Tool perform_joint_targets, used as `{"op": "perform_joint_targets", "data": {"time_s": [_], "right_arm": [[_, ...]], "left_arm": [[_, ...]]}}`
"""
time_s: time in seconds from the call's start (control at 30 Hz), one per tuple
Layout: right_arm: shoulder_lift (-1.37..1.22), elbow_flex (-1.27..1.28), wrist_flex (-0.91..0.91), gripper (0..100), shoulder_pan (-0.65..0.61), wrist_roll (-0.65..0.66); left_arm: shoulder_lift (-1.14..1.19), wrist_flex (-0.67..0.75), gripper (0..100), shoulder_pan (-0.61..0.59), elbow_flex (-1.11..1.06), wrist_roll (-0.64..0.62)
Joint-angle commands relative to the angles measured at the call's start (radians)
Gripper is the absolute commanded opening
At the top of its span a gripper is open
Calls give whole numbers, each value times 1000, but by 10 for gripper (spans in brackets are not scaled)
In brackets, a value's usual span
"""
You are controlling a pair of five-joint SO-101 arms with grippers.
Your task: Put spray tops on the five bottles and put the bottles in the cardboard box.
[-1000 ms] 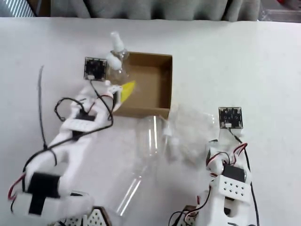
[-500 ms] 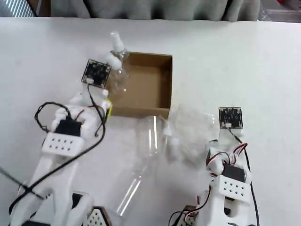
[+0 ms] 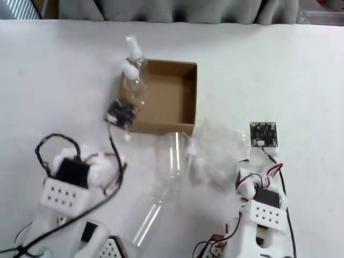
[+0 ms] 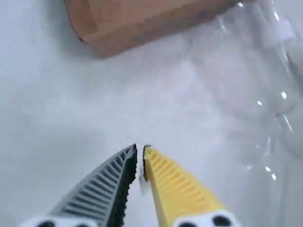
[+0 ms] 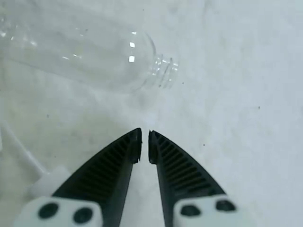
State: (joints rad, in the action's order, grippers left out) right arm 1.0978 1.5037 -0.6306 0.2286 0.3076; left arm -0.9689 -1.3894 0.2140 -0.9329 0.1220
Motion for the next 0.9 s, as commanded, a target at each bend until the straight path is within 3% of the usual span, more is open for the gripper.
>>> {"op": "perform_joint_targets", "data": {"time_s": [0.0,0.1,0.3,0.53,0.63,0.87], "right_arm": [[16,-8,19,15,4,11],[16,-8,19,15,4,11],[16,8,47,15,4,11],[16,9,47,15,-16,11],[16,9,48,15,-18,11],[15,9,48,15,-44,11]], "left_arm": [[-104,-167,35,154,71,2],[-136,-275,35,263,167,-9],[-18,-328,63,390,282,-133],[246,-331,358,472,295,-364],[312,-324,364,473,295,-420],[348,-282,365,544,262,-427]]}}
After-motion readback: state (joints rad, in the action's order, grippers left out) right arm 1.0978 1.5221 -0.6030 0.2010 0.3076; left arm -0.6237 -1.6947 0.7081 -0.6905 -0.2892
